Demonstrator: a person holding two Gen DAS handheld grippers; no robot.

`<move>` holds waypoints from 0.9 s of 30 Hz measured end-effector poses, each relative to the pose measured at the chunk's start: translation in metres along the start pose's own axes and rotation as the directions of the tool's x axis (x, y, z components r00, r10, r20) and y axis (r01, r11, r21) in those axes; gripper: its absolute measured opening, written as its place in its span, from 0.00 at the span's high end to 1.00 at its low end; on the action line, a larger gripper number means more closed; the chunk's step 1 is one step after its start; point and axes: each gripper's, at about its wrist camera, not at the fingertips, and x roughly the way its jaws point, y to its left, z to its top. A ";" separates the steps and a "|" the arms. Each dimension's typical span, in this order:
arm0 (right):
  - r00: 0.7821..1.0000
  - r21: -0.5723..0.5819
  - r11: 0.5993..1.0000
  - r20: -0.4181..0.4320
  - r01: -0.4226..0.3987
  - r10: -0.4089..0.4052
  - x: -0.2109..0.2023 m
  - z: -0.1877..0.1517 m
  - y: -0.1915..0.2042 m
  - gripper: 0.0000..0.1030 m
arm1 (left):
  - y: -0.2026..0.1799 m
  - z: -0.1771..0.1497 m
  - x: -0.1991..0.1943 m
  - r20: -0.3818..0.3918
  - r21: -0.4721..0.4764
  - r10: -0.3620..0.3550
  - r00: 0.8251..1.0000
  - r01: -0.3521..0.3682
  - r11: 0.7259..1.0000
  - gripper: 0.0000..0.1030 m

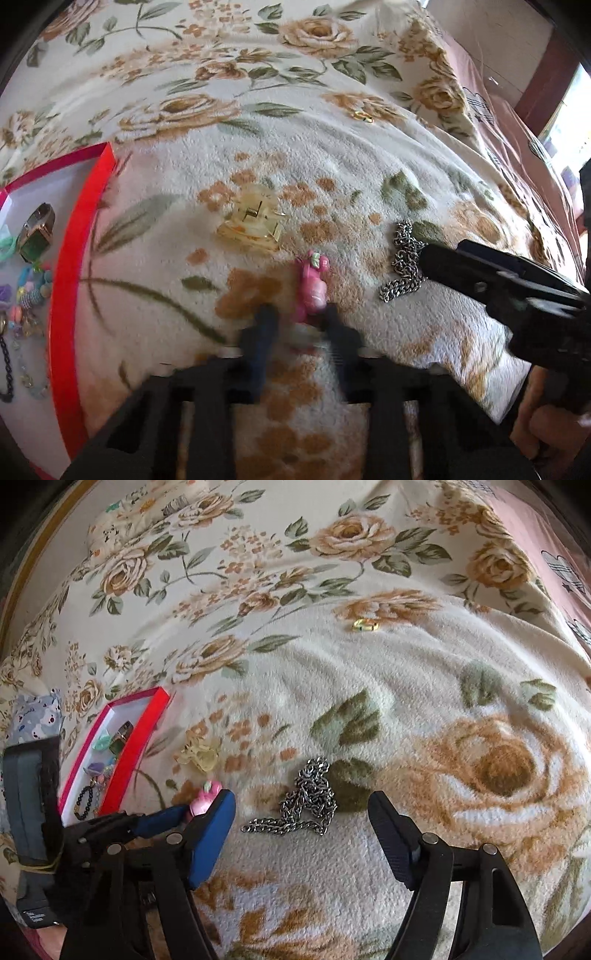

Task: Organize jewelry
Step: 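Move left tool to the pink hair clip while right tool approaches silver chain, then grasp the pink hair clip with left tool while right tool grasps silver chain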

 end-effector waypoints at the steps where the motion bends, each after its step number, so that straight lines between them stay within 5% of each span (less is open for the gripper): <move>1: 1.000 -0.003 1.000 -0.006 0.005 -0.005 0.003 -0.001 0.001 0.27 | 0.003 -0.001 0.000 -0.001 -0.005 -0.012 1.000 0.012 1.000 0.91; 7: 0.994 -0.086 0.991 -0.032 0.098 -0.101 0.026 -0.010 0.017 0.36 | 0.020 -0.006 -0.016 0.020 -0.040 -0.043 0.999 0.044 0.998 0.91; 11: 0.987 -0.138 0.978 -0.019 0.157 -0.161 0.030 -0.013 0.029 0.78 | 0.028 -0.014 -0.037 0.038 -0.060 -0.066 0.997 0.068 0.996 0.91; 27: 0.995 -0.112 0.993 0.091 -0.040 0.050 -0.018 -0.002 0.060 0.83 | 0.051 -0.043 -0.119 0.146 -0.082 -0.041 0.988 0.053 0.995 0.91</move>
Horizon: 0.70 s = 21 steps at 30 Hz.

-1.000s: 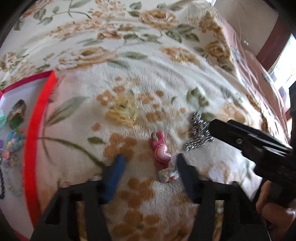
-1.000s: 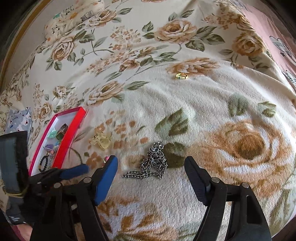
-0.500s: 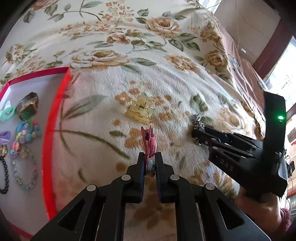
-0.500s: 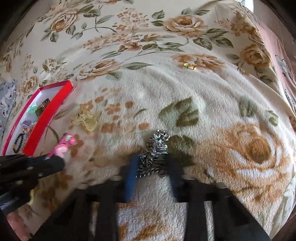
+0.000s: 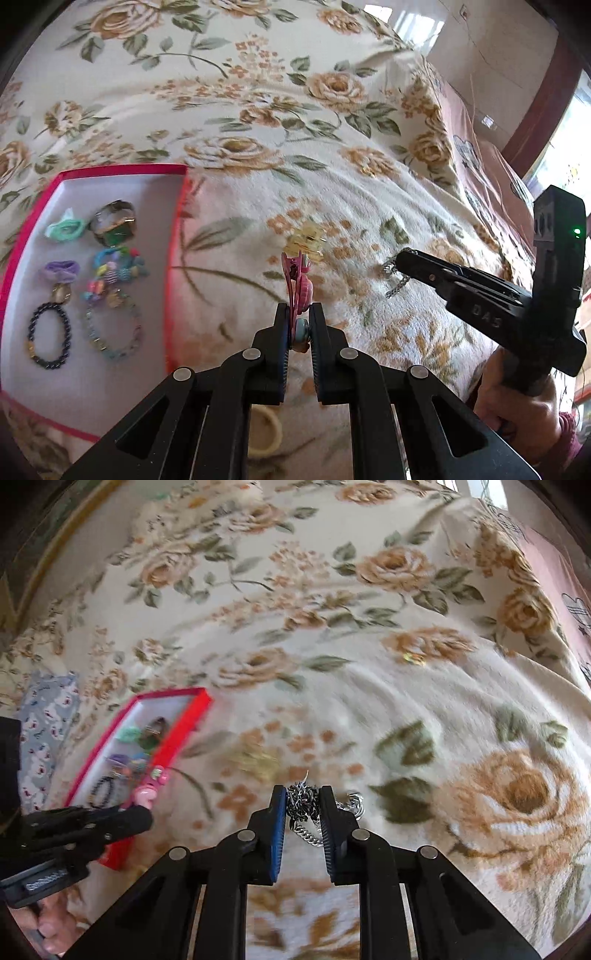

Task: Organize jewelry
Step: 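Grasp the pink hair clip with left tool while right tool grasps silver chain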

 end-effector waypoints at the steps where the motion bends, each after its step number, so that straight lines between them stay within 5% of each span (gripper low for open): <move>1: 1.000 -0.001 1.000 0.004 -0.013 0.013 -0.001 0.001 0.003 0.83 | 0.004 -0.002 -0.007 0.006 -0.012 0.001 1.000 -0.001 1.000 0.91; 21: 0.975 -0.120 0.969 0.016 -0.217 0.220 -0.008 0.014 0.100 0.83 | 0.078 -0.032 -0.081 0.060 -0.153 0.106 0.993 -0.096 0.984 0.91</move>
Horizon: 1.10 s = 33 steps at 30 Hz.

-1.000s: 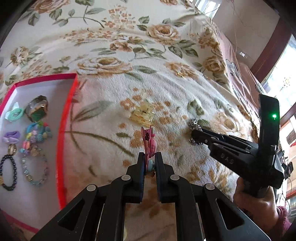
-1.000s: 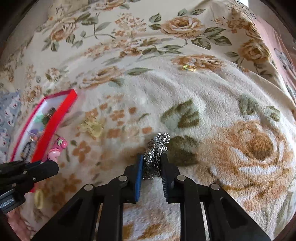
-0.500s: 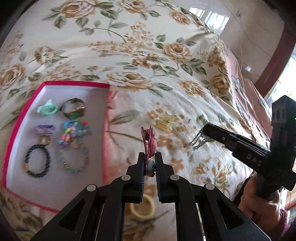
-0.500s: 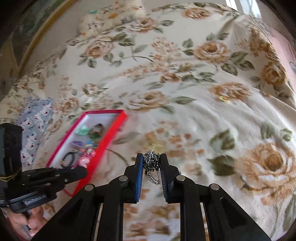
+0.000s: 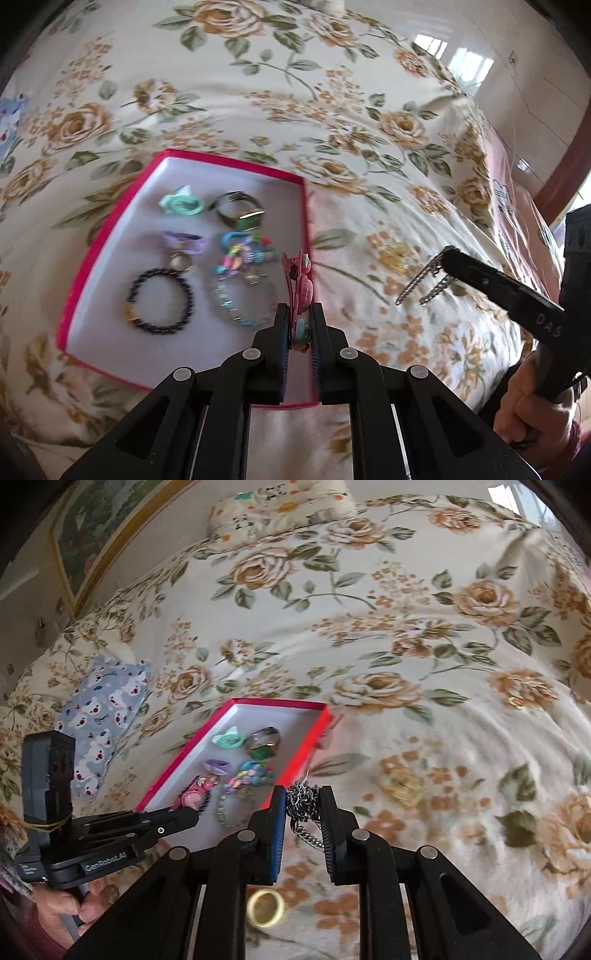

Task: Organize jewelry
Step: 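Grasp the pink hair clip with left tool while right tool grasps silver chain, then lower the clip and chain into the box and open both tools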

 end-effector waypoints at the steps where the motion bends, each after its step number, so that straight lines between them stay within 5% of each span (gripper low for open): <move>1: 1.000 -0.003 1.000 -0.001 -0.005 0.005 0.000 0.000 0.002 0.83 | 0.005 -0.001 -0.002 0.000 -0.008 0.008 1.000 -0.008 1.000 0.91; 15: 0.991 -0.077 0.989 -0.056 -0.123 0.118 0.036 0.005 0.058 0.83 | 0.053 -0.003 -0.016 0.001 -0.091 0.073 0.997 -0.072 0.993 0.91; 33: 0.979 -0.120 0.976 -0.121 -0.181 0.166 0.080 0.004 0.091 0.83 | 0.083 0.000 0.003 -0.047 -0.140 0.107 0.993 -0.113 0.984 0.91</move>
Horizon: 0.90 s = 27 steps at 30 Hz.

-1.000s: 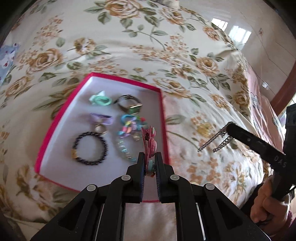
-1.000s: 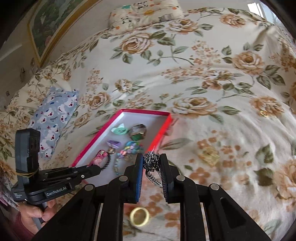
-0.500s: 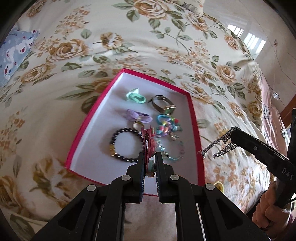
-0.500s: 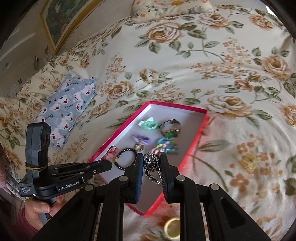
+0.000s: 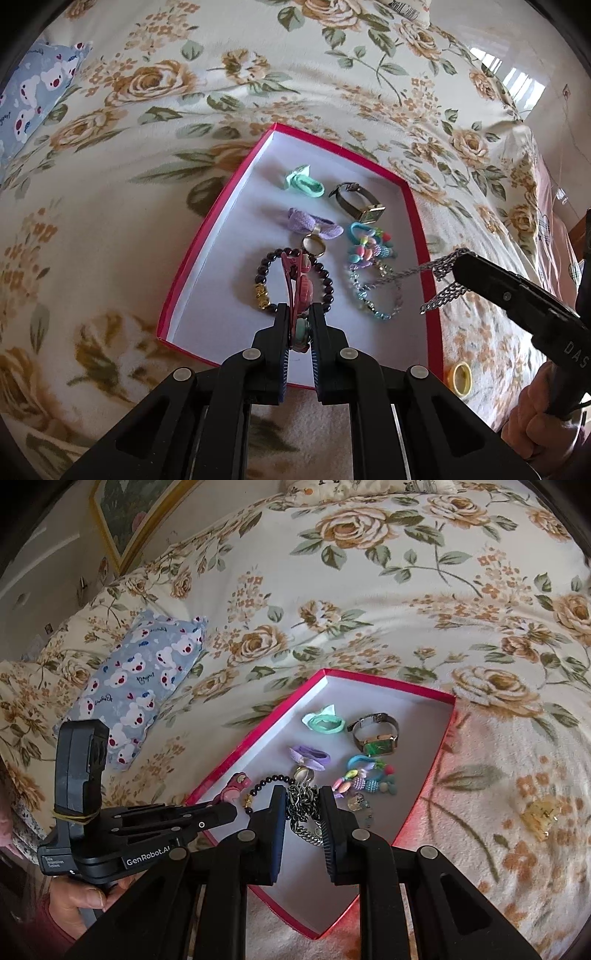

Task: Organize jewelry
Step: 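Lower the clip and chain into the box and open both tools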

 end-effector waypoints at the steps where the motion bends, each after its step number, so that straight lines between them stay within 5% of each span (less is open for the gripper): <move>1: 1.000 0.001 1.000 -0.008 0.001 -0.001 0.003 -0.001 -0.001 0.83 | 0.000 0.000 0.003 -0.006 0.000 0.002 1.000 -0.002 1.000 0.91; 27: 0.986 0.048 0.998 -0.162 0.036 -0.027 0.049 -0.032 -0.029 0.83 | 0.001 -0.001 0.032 -0.064 -0.011 0.025 0.998 -0.025 1.000 0.90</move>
